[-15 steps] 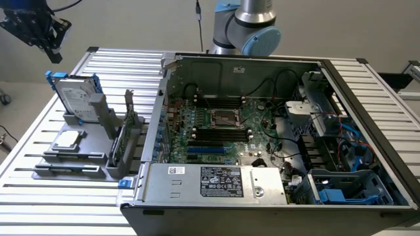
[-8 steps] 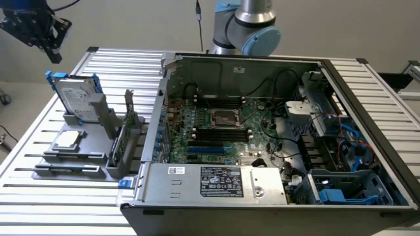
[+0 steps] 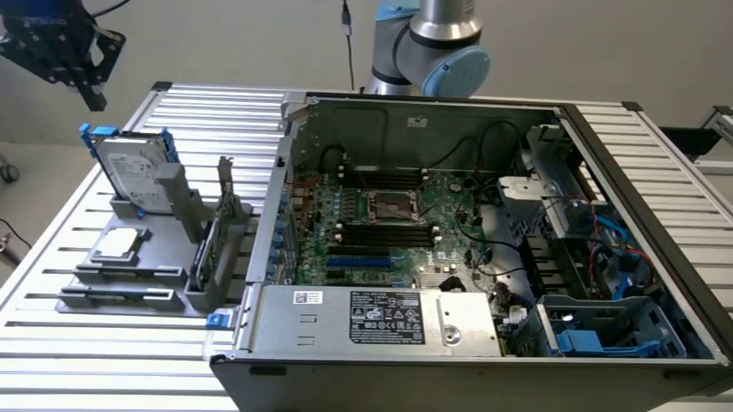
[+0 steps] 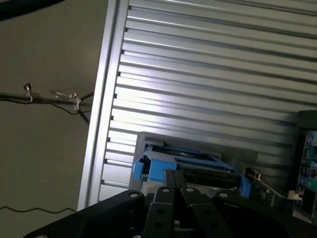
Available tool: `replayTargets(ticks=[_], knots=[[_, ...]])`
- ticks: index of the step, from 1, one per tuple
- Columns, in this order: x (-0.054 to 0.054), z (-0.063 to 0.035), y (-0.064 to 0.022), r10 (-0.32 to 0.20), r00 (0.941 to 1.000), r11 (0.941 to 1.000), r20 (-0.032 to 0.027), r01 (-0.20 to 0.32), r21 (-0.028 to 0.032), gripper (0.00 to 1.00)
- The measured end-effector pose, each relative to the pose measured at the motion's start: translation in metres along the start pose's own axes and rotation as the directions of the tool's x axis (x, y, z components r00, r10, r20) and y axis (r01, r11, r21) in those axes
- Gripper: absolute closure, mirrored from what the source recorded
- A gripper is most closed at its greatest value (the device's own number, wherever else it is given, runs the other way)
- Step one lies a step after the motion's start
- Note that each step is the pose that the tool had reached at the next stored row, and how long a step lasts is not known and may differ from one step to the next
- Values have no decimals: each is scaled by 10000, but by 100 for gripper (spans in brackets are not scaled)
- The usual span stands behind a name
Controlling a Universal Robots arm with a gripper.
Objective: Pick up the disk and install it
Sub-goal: 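Pick up the disk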
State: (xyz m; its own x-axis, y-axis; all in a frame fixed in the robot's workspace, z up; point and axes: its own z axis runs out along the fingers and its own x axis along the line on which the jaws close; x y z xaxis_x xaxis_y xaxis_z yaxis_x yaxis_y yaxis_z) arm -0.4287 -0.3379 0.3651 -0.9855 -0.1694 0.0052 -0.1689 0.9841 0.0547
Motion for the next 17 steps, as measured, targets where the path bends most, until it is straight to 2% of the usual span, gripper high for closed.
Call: replayTargets(ticks=[4,8,12,17], knots=[[0,3,-1,-724,9974,9974,-40,724,2,89],[0,7,-1,-1437,9896,9896,-79,1437,2,89],[0,11,-1,-2155,9764,9765,-119,2155,-2,89],[-1,15,-2,-3033,9527,9529,-169,3033,-10,89]])
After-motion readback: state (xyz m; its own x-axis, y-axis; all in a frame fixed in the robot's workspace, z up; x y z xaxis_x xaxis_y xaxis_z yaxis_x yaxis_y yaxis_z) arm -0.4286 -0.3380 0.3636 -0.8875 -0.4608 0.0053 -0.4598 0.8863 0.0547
